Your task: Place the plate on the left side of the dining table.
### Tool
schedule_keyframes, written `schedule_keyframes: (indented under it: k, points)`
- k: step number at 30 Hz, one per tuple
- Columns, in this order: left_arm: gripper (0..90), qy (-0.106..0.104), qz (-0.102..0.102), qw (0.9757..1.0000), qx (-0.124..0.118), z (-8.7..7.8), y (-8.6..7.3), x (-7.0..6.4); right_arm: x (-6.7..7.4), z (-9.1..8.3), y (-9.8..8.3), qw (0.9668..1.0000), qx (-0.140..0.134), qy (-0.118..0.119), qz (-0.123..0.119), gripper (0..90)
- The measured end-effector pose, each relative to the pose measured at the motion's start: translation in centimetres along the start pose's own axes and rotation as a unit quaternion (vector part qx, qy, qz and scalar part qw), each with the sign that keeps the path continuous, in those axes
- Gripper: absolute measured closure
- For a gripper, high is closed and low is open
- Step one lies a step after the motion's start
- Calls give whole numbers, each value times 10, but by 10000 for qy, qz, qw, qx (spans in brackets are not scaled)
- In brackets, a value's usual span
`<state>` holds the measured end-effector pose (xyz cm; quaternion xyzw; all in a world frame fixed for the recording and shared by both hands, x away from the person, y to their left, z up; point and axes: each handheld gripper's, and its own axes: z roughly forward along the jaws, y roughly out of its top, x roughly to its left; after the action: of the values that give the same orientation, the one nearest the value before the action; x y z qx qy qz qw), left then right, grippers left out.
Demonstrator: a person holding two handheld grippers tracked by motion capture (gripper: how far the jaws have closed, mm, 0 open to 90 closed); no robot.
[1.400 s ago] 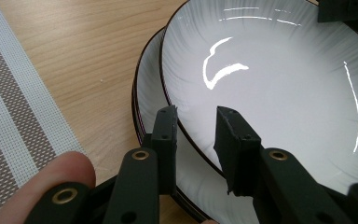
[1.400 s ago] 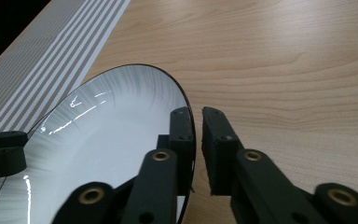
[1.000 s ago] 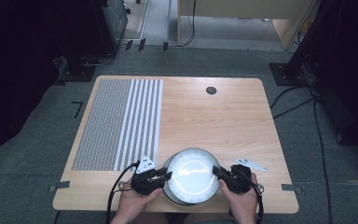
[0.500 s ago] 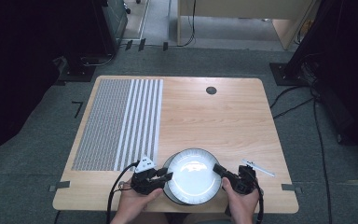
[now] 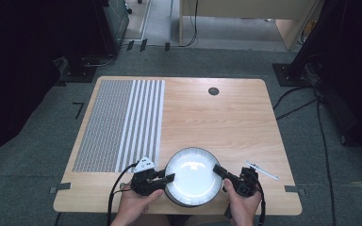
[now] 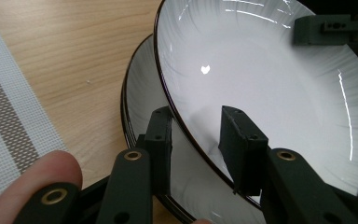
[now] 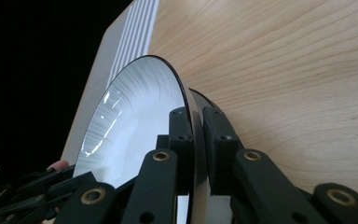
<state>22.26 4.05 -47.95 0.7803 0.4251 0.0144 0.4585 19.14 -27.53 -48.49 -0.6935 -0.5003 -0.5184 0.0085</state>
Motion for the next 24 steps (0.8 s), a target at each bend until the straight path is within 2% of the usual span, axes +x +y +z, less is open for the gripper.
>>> schedule_keyframes:
  k: [5,9,11,13,18,23,24]
  points:
    - [663,73,-47,9999,-60,-8,3,1,8,4,4,9999,16,115,-16,828]
    - [669,145,-153,9997,-135,-16,7,7,15,9,6,9999,50,158,-23,828]
    - [671,175,-248,9993,-204,-23,10,13,25,16,10,9998,77,169,-78,828]
    - [673,206,-275,9991,-229,-27,11,15,29,18,12,9998,80,181,-103,827]
    - [688,363,-458,9976,-364,-43,17,28,49,36,20,9992,134,298,-246,826]
    - [694,483,-566,9963,-423,-54,21,38,61,50,23,9986,205,387,-287,826]
    - [698,535,-643,9955,-448,-60,23,44,67,57,25,9984,259,439,-254,825]
